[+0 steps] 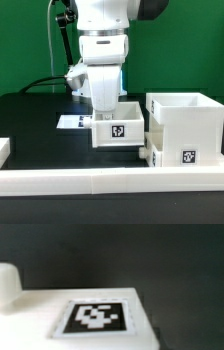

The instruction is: Assemble drawer

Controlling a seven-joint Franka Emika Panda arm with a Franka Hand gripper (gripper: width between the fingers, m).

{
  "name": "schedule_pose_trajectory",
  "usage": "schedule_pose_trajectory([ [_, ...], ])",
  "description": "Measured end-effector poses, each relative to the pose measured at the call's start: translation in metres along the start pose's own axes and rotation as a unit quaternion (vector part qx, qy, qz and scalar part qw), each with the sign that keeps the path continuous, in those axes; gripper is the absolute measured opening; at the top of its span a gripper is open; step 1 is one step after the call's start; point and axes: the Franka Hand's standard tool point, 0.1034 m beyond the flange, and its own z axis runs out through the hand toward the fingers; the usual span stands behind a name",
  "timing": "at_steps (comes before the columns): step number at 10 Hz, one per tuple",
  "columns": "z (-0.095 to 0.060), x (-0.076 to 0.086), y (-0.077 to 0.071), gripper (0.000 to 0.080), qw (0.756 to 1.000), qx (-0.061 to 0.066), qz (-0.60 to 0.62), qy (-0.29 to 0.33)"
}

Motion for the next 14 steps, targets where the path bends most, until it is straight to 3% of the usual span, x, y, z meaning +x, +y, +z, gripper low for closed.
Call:
schedule_pose_trajectory([
  [2,0.001,0.001,0.007,0.0044,1.0,-0.002,-0.01,0.0],
  [4,-0.001,0.004,0.017,0.0044,0.999,-0.014,-0.028,-0.007],
  [6,0.0,0.002,0.016,0.0044,1.0,-0.013,-0.026,-0.007],
  [8,0.002,0.003,0.02,0.0044,0.999,-0.027,-0.034,-0.007],
  [14,0.004,0.011,0.026,0.0044,0.998,-0.025,-0.052,-0.013],
])
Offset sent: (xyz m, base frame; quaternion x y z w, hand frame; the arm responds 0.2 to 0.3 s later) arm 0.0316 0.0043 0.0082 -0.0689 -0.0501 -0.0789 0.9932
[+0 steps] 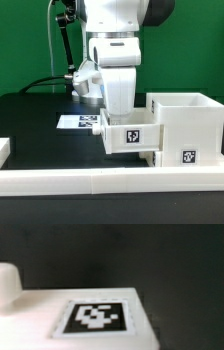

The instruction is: Assemble drawer

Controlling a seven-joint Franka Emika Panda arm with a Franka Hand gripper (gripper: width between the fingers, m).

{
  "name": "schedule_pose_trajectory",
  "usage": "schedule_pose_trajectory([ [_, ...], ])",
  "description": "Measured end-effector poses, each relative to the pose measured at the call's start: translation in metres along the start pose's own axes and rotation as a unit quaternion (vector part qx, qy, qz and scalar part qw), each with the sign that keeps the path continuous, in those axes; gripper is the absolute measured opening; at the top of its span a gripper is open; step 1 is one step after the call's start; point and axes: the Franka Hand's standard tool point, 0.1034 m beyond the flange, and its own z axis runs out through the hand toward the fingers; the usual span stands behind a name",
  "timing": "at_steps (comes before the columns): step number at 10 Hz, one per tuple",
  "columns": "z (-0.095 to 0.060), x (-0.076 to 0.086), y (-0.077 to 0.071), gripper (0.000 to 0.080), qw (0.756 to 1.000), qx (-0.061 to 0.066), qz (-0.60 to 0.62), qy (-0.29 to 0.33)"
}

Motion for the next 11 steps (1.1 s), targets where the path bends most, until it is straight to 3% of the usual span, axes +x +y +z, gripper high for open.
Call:
schedule_pose_trajectory([
  [11,0.0008,0.0089,0.0017,0.0044,1.0,-0.001,0.004,-0.003],
])
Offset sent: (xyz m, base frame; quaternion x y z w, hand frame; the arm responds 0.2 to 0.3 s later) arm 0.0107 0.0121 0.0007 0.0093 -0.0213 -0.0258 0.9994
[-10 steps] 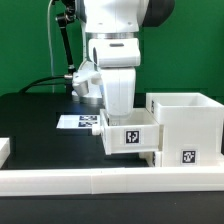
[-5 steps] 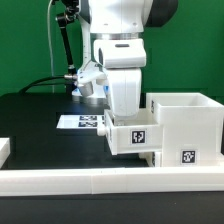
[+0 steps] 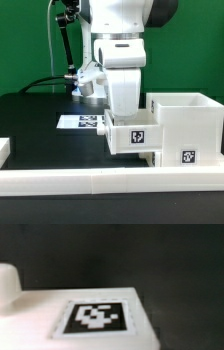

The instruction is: Assemble drawer

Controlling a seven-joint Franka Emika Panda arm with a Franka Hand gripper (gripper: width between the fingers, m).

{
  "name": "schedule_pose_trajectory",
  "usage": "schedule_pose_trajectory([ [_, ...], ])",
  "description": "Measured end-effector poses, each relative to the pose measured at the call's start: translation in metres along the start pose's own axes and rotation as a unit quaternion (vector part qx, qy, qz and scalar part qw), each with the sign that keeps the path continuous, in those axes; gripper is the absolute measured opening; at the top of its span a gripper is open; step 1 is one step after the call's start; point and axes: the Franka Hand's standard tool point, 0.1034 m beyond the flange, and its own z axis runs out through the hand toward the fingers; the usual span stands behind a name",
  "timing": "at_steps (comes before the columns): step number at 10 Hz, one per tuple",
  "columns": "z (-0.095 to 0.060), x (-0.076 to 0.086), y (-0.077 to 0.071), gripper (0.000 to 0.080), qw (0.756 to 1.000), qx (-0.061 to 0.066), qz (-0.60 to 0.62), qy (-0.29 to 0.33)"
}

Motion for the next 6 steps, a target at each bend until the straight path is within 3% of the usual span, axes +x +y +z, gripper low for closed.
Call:
schedule_pose_trajectory([
  [6,0.0006,0.0084,0.0001,0.0044,1.0,0.0,0.017,-0.001],
])
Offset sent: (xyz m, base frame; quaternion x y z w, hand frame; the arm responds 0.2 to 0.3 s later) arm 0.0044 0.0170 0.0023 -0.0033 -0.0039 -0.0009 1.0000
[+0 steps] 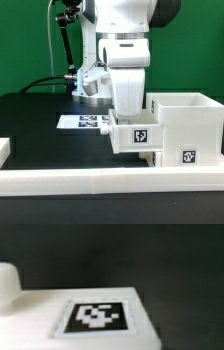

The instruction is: Assemble drawer

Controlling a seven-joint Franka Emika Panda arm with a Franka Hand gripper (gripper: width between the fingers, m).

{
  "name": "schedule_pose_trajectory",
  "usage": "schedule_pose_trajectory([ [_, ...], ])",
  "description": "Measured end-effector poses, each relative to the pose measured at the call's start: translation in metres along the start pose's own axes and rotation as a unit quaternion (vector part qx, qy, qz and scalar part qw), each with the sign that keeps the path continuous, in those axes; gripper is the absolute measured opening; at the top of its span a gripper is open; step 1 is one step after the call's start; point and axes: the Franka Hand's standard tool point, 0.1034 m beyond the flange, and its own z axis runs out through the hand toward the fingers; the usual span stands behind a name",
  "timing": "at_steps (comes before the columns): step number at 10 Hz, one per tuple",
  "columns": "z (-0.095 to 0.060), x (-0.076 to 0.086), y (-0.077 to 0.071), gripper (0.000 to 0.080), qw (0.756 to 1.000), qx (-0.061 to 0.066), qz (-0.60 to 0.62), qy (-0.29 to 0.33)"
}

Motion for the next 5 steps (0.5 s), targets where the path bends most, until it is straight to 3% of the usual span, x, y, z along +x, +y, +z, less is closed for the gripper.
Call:
schedule_pose_trajectory([
  [5,0.0008,0.0011,-0.0002,0.0044,1.0,-0.003,0.006,0.001],
])
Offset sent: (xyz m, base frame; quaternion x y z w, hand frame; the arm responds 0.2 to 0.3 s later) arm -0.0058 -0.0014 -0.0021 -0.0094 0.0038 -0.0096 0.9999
